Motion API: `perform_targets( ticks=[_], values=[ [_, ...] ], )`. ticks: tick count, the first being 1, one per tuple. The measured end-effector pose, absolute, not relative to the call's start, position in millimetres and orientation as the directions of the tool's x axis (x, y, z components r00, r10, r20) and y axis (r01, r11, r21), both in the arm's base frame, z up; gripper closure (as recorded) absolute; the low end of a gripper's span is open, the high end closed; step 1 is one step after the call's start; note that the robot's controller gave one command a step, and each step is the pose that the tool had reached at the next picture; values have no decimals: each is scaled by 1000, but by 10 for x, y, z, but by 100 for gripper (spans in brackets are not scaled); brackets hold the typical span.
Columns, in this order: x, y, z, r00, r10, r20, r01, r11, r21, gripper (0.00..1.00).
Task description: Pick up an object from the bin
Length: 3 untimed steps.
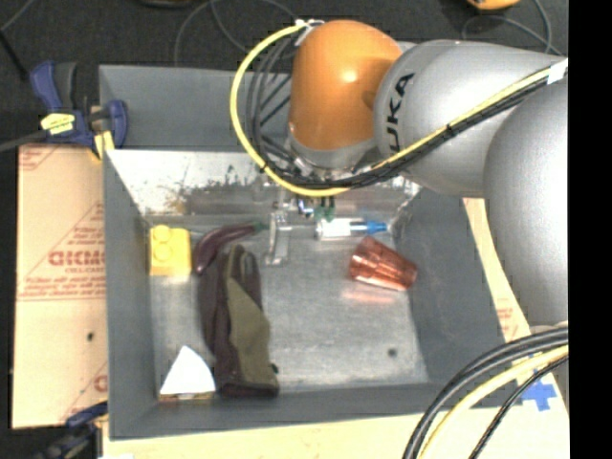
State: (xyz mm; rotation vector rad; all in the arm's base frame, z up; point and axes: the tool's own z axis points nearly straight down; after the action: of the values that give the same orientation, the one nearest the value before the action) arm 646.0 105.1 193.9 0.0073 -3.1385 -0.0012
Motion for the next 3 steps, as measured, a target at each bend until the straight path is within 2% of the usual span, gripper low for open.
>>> perform_targets(
  ticks=[1,2,3],
  values=[
    [6470,1046,1992,-1000,-3,-4,-3,1000,1,0],
    [6337,1199,1835,-997,-78,-9,-78,997,-1,0],
    [6012,1635,1522,-989,-145,-6,-145,989,1,0]
  ],
)
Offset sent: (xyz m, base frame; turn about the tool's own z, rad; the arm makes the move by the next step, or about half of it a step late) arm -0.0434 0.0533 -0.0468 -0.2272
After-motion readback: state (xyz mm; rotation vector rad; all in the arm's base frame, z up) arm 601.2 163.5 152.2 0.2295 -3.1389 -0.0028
